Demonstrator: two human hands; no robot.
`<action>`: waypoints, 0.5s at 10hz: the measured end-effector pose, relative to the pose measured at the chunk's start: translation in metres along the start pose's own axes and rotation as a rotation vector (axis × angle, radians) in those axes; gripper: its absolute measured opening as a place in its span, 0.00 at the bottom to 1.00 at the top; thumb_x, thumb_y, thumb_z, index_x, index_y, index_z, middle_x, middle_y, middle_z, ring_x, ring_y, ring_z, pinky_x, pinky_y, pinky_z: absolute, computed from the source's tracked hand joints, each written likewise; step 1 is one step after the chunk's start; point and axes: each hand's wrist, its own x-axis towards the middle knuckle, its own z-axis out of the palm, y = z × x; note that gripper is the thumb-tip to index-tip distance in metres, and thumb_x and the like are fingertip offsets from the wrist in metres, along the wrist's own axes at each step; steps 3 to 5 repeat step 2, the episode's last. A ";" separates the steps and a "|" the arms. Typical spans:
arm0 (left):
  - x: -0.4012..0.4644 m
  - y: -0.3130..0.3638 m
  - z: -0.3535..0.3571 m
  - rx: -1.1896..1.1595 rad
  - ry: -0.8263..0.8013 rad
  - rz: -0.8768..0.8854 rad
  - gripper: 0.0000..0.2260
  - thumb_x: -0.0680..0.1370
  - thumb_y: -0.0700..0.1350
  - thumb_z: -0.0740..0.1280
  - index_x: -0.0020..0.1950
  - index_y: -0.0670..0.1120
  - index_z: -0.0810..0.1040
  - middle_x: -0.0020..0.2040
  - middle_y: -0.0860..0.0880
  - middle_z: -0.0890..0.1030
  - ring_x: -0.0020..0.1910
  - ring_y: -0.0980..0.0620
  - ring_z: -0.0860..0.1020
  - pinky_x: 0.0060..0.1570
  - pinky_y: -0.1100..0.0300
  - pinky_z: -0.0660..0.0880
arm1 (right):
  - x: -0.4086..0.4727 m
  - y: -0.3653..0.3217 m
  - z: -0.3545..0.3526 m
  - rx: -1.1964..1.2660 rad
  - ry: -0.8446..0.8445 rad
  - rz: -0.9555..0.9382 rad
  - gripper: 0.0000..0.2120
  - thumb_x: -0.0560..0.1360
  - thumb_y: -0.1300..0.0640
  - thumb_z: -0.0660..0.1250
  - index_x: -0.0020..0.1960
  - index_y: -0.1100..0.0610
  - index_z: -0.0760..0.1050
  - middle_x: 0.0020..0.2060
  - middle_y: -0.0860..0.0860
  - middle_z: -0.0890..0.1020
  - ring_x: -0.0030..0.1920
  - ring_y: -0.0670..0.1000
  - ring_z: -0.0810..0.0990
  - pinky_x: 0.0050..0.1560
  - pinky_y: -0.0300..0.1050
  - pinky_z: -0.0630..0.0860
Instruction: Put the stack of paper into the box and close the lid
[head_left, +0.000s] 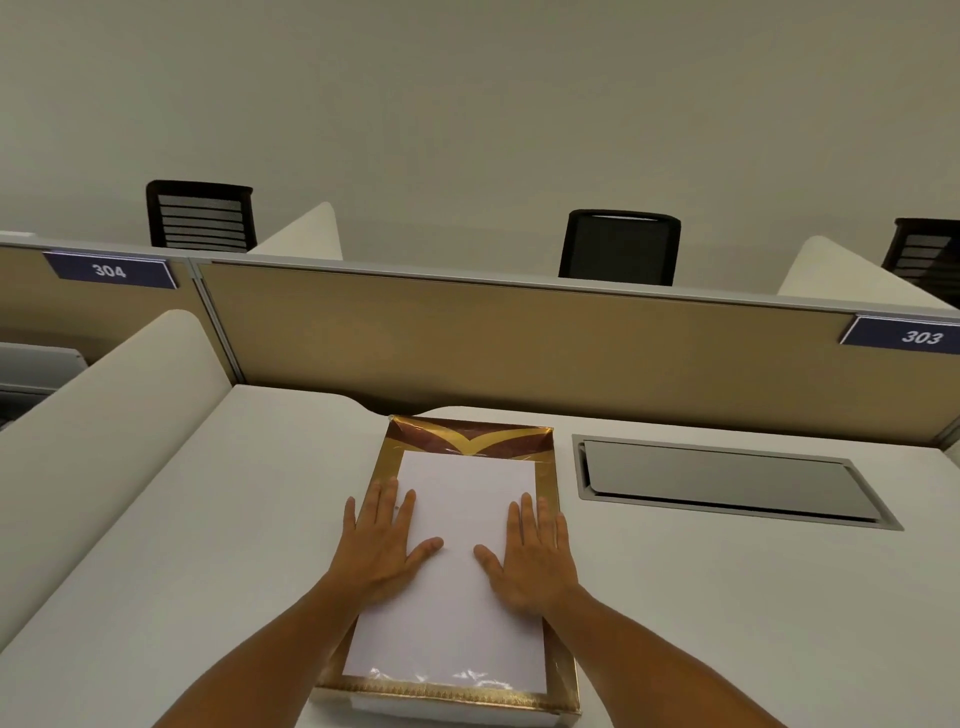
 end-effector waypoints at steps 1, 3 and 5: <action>0.003 0.008 -0.018 0.002 -0.088 -0.011 0.54 0.60 0.79 0.29 0.79 0.51 0.43 0.80 0.44 0.42 0.79 0.41 0.41 0.73 0.37 0.40 | 0.006 0.005 -0.016 -0.024 -0.143 -0.028 0.56 0.63 0.21 0.30 0.81 0.55 0.36 0.80 0.55 0.34 0.79 0.60 0.32 0.76 0.61 0.34; 0.006 0.014 -0.027 0.000 -0.100 -0.022 0.51 0.63 0.78 0.35 0.79 0.50 0.45 0.81 0.45 0.44 0.79 0.41 0.42 0.74 0.37 0.42 | 0.008 0.010 -0.031 0.079 -0.231 -0.047 0.46 0.75 0.27 0.48 0.82 0.54 0.40 0.81 0.55 0.39 0.80 0.60 0.37 0.78 0.61 0.40; 0.006 0.014 -0.027 0.000 -0.100 -0.022 0.51 0.63 0.78 0.35 0.79 0.50 0.45 0.81 0.45 0.44 0.79 0.41 0.42 0.74 0.37 0.42 | 0.008 0.010 -0.031 0.079 -0.231 -0.047 0.46 0.75 0.27 0.48 0.82 0.54 0.40 0.81 0.55 0.39 0.80 0.60 0.37 0.78 0.61 0.40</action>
